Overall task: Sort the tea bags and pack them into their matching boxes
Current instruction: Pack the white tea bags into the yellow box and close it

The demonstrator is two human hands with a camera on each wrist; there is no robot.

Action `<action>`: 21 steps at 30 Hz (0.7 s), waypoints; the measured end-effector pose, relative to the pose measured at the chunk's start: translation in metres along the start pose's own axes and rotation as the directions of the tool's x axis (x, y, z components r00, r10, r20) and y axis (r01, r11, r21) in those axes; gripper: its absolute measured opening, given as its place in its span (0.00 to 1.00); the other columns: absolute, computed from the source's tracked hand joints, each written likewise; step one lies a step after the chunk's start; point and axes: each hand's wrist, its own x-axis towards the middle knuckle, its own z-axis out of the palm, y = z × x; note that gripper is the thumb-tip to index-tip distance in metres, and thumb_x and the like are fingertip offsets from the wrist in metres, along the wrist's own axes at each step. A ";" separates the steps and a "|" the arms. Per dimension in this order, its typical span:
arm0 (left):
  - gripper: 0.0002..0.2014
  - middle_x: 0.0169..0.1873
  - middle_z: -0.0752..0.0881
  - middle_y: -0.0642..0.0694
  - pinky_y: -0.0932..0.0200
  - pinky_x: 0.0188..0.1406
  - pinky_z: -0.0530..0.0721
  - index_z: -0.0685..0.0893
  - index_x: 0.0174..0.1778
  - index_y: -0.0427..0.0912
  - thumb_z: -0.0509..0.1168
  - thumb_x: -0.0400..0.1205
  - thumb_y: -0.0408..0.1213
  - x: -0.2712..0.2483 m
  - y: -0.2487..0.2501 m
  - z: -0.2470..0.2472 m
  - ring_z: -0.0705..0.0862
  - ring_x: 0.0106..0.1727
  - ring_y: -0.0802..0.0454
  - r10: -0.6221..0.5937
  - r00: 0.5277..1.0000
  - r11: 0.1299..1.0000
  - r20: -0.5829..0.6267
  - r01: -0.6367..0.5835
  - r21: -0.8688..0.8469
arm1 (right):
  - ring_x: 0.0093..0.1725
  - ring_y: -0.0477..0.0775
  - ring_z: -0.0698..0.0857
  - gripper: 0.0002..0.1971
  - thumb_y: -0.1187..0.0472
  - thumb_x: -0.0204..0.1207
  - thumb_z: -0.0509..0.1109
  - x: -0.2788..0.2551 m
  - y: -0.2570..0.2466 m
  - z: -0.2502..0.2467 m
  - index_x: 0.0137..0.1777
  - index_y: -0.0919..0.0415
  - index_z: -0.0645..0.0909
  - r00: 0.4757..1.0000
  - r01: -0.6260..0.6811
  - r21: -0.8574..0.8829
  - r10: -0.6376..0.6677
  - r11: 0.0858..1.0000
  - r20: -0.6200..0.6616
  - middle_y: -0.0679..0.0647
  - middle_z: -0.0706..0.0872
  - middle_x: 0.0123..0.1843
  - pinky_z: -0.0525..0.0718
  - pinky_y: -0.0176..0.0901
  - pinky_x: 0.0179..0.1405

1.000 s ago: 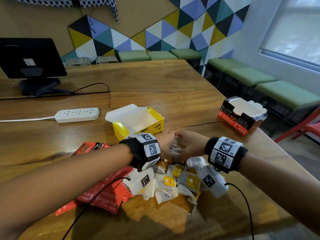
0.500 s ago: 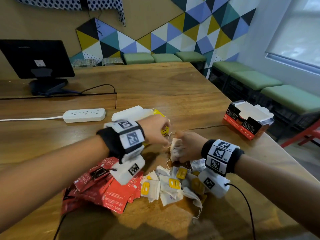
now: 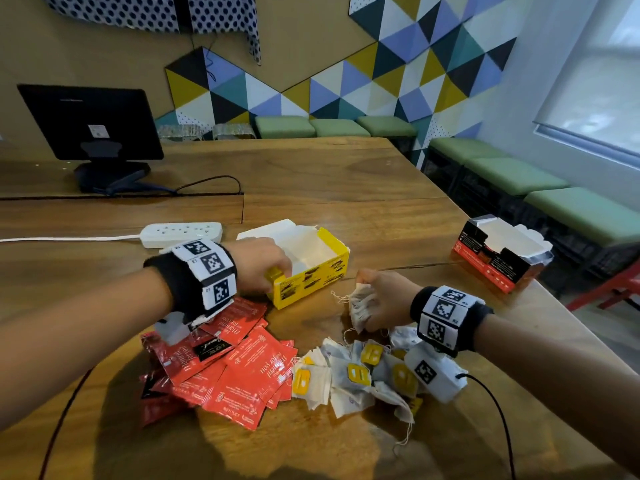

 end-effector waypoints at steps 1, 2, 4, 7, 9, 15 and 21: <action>0.19 0.61 0.81 0.49 0.55 0.64 0.73 0.78 0.65 0.50 0.67 0.78 0.44 0.002 0.001 0.002 0.73 0.68 0.49 0.000 1.000 1.000 0.000 0.000 -0.012 | 0.51 0.58 0.81 0.34 0.56 0.61 0.78 0.000 -0.001 0.001 0.65 0.56 0.65 1.000 0.007 -0.031 -0.007 0.999 0.020 0.57 0.81 0.55 0.84 0.49 0.46; 0.19 0.62 0.81 0.48 0.55 0.64 0.73 0.78 0.66 0.49 0.67 0.78 0.44 0.004 0.003 0.003 0.73 0.68 0.49 0.001 1.000 1.000 0.007 -0.001 -0.020 | 0.53 0.59 0.81 0.36 0.57 0.61 0.78 0.001 -0.002 0.001 0.67 0.56 0.63 0.999 0.023 -0.065 -0.020 0.998 0.041 0.58 0.81 0.58 0.85 0.51 0.49; 0.19 0.61 0.82 0.46 0.53 0.64 0.74 0.78 0.65 0.46 0.67 0.78 0.44 0.007 0.007 0.005 0.75 0.66 0.46 0.016 1.000 1.000 0.011 -0.015 -0.022 | 0.59 0.60 0.80 0.41 0.55 0.61 0.78 0.003 -0.006 0.002 0.72 0.53 0.60 0.995 0.063 -0.119 -0.052 0.991 0.090 0.57 0.78 0.63 0.84 0.52 0.55; 0.18 0.59 0.83 0.45 0.51 0.62 0.77 0.79 0.64 0.44 0.66 0.79 0.45 0.010 0.012 0.010 0.78 0.62 0.45 0.016 1.000 1.000 0.004 -0.016 -0.025 | 0.62 0.60 0.78 0.39 0.51 0.63 0.77 0.006 -0.013 0.002 0.74 0.48 0.65 0.990 0.082 -0.244 -0.050 0.966 0.133 0.56 0.73 0.65 0.80 0.47 0.52; 0.18 0.59 0.83 0.45 0.52 0.61 0.77 0.78 0.64 0.45 0.66 0.79 0.45 0.011 0.013 0.011 0.79 0.62 0.45 0.011 1.000 1.000 -0.018 -0.012 -0.028 | 0.60 0.60 0.79 0.33 0.51 0.64 0.76 0.006 -0.015 0.002 0.70 0.48 0.70 0.990 0.088 -0.260 -0.056 0.961 0.127 0.56 0.73 0.63 0.80 0.47 0.50; 0.25 0.63 0.78 0.45 0.55 0.65 0.71 0.73 0.69 0.46 0.69 0.76 0.46 0.010 0.010 0.009 0.74 0.67 0.47 -0.041 0.994 0.997 -0.102 0.034 -0.068 | 0.46 0.56 0.82 0.20 0.56 0.67 0.71 0.003 -0.014 -0.008 0.59 0.55 0.77 0.992 0.020 -0.131 -0.003 0.991 0.126 0.50 0.77 0.42 0.81 0.44 0.40; 0.18 0.59 0.78 0.45 0.58 0.57 0.73 0.78 0.62 0.45 0.69 0.76 0.37 0.004 0.007 0.014 0.76 0.64 0.47 -0.038 0.986 0.993 -0.160 0.019 -0.119 | 0.45 0.59 0.86 0.19 0.62 0.66 0.75 0.004 -0.026 -0.067 0.55 0.49 0.75 0.992 0.102 0.313 -0.073 0.944 -0.103 0.58 0.86 0.51 0.88 0.54 0.40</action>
